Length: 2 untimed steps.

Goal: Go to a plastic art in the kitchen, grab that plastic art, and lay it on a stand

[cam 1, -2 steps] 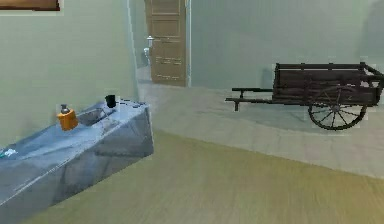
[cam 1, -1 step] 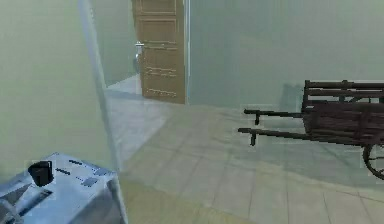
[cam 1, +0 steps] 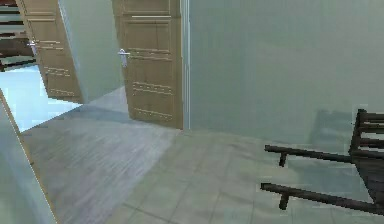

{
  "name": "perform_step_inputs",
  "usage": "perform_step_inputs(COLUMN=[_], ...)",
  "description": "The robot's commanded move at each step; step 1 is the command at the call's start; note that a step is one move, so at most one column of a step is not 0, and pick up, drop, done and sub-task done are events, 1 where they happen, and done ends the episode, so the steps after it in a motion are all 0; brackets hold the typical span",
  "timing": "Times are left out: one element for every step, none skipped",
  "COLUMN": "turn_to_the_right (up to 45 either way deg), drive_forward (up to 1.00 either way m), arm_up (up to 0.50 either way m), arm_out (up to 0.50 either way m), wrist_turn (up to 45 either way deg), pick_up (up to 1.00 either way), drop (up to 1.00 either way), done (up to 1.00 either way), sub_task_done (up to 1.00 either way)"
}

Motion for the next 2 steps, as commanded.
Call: perform_step_inputs(turn_to_the_right=[33.0, 0.0], drive_forward=[0.0, 0.05], arm_up=[0.0, 0.0], arm_out=[0.0, 0.0], wrist_turn=[0.0, 0.0], pick_up=[0.0, 0.0], drop=[0.0, 0.0], done=[0.0, 0.0], sub_task_done=[0.0, 0.0])
